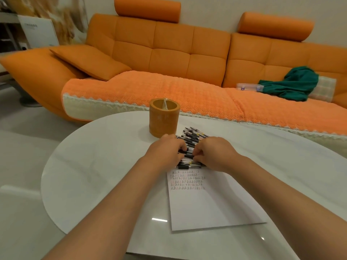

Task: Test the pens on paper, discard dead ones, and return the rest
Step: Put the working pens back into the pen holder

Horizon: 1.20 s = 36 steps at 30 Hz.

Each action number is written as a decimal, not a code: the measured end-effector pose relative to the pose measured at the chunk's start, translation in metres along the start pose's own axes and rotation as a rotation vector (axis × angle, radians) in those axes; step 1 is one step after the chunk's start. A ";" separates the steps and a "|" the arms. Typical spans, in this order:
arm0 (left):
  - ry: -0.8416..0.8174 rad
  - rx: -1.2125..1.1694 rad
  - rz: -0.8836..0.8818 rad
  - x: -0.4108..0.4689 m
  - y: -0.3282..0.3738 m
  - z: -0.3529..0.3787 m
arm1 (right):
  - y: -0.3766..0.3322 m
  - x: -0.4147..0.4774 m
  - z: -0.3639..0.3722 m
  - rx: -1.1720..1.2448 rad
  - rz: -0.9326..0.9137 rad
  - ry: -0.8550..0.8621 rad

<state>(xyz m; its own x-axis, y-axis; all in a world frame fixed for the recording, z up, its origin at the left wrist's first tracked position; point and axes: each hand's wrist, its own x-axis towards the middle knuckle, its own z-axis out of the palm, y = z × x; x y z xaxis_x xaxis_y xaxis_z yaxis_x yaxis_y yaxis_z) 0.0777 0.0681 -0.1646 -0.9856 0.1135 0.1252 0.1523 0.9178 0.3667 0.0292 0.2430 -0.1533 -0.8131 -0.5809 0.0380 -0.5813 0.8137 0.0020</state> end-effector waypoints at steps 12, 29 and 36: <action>0.060 -0.137 -0.124 0.008 -0.010 -0.016 | 0.030 0.026 -0.022 0.407 0.160 0.115; 0.000 -0.187 -0.056 0.014 -0.014 -0.007 | 0.056 0.069 0.004 0.133 0.325 -0.087; -0.024 -0.189 -0.049 0.010 -0.009 -0.005 | 0.054 0.062 0.006 0.083 0.331 -0.077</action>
<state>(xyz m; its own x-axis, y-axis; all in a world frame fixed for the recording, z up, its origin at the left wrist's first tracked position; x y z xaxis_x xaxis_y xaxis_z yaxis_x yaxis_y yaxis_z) 0.0673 0.0590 -0.1618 -0.9933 0.0814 0.0821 0.1129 0.8350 0.5385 -0.0531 0.2506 -0.1572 -0.9560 -0.2886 -0.0526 -0.2841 0.9555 -0.0790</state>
